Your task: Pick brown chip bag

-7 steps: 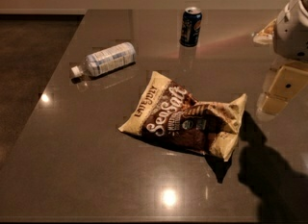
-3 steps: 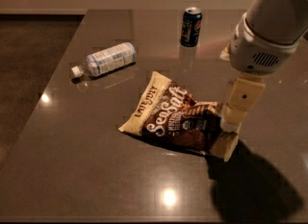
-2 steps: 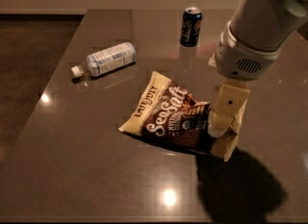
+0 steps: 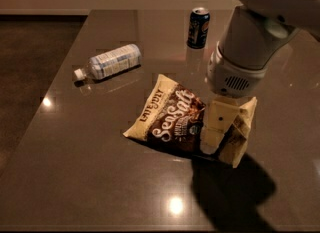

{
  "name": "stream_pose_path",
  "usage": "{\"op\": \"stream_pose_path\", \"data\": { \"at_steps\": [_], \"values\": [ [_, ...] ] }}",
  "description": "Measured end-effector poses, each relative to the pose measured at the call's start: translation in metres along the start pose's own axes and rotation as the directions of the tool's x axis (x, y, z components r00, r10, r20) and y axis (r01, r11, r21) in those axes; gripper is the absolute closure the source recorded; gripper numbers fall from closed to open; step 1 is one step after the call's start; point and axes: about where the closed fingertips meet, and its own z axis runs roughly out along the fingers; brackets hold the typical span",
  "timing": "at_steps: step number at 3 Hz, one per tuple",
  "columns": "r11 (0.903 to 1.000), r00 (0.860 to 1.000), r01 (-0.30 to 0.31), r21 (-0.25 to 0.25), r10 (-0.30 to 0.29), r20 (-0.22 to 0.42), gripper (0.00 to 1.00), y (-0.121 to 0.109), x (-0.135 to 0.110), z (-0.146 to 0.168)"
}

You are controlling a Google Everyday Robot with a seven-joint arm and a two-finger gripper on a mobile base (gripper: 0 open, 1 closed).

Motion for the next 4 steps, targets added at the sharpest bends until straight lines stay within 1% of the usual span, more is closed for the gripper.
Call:
{"op": "stream_pose_path", "data": {
  "at_steps": [1,2,3,4],
  "values": [
    [0.9995,1.000,-0.026,-0.019,0.026,-0.011,0.00,0.002,-0.003,0.015],
    [0.9983,0.998,-0.053,-0.026,0.053,-0.021,0.00,0.001,-0.006,0.026],
    [0.9970,0.996,-0.077,-0.006,0.077,-0.036,0.17,-0.007,-0.006,0.029],
    [0.9957,0.995,-0.092,0.011,0.093,-0.045,0.49,-0.016,0.000,0.025]
  ]
}}
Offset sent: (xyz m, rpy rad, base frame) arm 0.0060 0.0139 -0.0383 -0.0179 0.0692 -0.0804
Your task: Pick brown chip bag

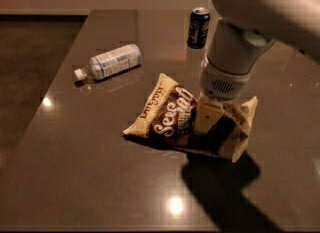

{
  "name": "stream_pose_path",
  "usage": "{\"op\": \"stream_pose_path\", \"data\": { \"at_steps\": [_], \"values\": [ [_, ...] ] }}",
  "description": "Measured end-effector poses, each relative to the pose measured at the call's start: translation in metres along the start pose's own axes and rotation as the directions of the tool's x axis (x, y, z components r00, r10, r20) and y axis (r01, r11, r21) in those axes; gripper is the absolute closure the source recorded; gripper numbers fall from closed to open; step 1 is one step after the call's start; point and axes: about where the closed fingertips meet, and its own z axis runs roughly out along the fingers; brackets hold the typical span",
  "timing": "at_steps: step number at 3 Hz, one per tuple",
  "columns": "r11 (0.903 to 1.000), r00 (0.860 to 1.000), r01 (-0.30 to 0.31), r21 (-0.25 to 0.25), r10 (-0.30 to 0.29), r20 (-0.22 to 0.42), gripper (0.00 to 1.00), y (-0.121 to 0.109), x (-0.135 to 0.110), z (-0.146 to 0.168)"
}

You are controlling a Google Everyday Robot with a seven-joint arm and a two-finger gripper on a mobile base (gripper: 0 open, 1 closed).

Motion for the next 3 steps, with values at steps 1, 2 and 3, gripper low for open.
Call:
{"op": "stream_pose_path", "data": {
  "at_steps": [1,2,3],
  "values": [
    [0.9998,1.000,0.015,0.010,-0.015,0.014,0.72,-0.004,0.002,-0.013],
    [0.9982,0.998,0.049,0.034,-0.051,0.044,0.95,-0.008,-0.001,-0.041],
    [0.9937,0.993,0.092,0.065,-0.096,0.072,1.00,-0.012,-0.006,-0.073]
  ]
}}
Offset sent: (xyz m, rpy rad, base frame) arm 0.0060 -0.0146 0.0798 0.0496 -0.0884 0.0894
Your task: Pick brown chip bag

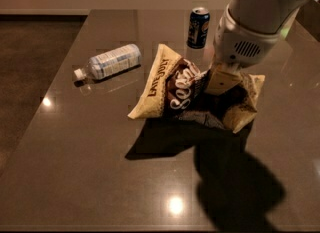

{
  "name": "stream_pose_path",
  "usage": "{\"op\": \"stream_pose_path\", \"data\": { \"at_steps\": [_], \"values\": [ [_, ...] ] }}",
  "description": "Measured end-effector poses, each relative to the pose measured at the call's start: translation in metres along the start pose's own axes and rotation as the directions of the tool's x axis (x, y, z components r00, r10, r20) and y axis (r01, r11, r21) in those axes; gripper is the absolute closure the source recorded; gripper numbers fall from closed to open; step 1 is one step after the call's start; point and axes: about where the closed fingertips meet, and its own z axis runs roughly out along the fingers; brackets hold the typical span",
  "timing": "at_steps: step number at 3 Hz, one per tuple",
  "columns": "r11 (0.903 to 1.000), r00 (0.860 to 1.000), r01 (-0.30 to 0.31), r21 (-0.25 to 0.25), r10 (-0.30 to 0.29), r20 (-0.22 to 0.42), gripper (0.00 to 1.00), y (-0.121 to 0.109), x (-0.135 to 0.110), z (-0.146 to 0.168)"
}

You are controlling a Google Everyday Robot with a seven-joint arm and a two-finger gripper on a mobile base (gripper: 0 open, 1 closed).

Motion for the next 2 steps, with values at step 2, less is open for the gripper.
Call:
{"op": "stream_pose_path", "data": {
  "at_steps": [2],
  "values": [
    [0.9960,0.996,0.079,0.040,-0.081,0.035,1.00,-0.001,-0.017,-0.040]
  ]
}}
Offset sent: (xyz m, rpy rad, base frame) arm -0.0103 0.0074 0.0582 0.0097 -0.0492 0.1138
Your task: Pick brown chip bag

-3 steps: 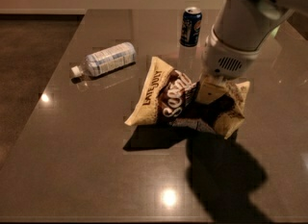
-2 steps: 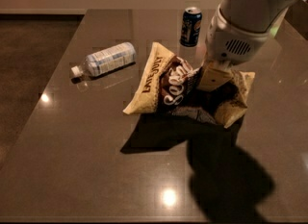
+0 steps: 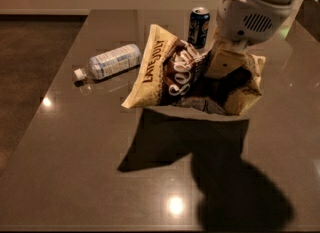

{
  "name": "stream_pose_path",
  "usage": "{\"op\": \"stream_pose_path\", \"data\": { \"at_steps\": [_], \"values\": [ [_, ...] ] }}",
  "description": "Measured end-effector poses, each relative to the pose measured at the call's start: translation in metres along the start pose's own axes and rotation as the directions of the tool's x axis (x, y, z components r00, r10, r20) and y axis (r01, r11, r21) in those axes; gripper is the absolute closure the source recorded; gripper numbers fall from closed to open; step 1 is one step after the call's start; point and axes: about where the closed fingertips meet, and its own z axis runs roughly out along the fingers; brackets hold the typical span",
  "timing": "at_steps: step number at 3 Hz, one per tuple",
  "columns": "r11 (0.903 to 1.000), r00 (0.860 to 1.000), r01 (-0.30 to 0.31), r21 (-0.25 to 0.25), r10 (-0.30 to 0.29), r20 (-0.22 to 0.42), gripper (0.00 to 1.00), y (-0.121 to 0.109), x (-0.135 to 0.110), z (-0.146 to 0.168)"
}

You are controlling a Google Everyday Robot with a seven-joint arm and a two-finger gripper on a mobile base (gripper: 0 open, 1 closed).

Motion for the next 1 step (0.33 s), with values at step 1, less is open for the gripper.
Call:
{"op": "stream_pose_path", "data": {
  "at_steps": [1],
  "values": [
    [1.0000,1.000,0.002,0.002,-0.002,0.002,1.00,-0.0002,-0.0006,-0.0012]
  ]
}}
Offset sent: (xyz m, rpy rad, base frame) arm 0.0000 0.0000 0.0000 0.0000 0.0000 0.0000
